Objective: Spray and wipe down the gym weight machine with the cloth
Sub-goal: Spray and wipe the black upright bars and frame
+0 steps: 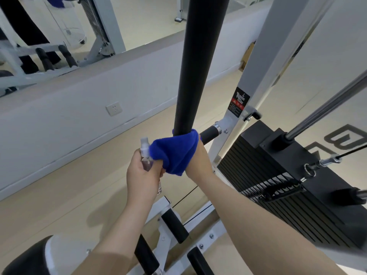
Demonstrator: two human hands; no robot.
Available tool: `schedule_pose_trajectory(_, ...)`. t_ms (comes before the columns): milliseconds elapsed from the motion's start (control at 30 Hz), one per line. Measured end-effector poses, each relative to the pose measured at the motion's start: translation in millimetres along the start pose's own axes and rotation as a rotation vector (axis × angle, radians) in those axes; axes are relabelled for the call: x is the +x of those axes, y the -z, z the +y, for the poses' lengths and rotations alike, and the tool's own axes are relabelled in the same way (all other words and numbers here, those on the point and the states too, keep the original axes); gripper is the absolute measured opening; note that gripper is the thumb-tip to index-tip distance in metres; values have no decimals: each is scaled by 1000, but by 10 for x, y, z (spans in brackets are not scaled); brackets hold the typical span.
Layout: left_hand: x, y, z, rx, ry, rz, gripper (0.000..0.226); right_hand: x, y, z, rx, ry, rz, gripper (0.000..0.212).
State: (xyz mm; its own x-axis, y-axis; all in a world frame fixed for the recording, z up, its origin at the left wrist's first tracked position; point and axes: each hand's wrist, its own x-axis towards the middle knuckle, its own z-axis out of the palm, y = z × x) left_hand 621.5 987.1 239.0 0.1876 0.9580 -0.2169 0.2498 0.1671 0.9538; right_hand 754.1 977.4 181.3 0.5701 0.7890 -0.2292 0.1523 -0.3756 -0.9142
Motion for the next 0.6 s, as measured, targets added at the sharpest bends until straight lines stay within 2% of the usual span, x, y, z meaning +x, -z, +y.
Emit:
schedule_pose_trajectory(67,-38,-13,32,4,3,-5,12,-37,204,10,31,-220,40,23)
schedule_pose_trajectory(100,-67,-20,68,4,6,-5,15,-39,350,117,-50,-200,33,34)
schedule_pose_trajectory(133,-75,-19,80,12,3,-3,19,-61,491,215,-36,-259,19,45)
schedule_pose_trajectory(167,-93,-25,116,17,-1,1,21,-153,617,305,96,-285,19,50)
schedule_pose_trajectory(267,-86,-47,191,-14,-23,1,20,-382,891,239,600,-470,210,23)
schedule_pose_trajectory(333,-79,-53,243,-24,-29,-5,16,-403,909,173,891,-554,257,19)
schedule_pose_trajectory(400,-102,-40,301,-22,-37,-14,13,-481,870,-4,939,-504,167,16)
schedule_pose_trajectory(500,-181,-13,427,-21,-72,-66,12,-557,792,-379,993,-339,23,31)
schedule_pose_trajectory(533,-192,-2,481,-25,-89,-83,13,-565,788,-559,950,-261,0,35)
schedule_pose_trajectory(600,-188,11,571,-23,-125,-92,13,-558,773,-906,711,-84,-28,50)
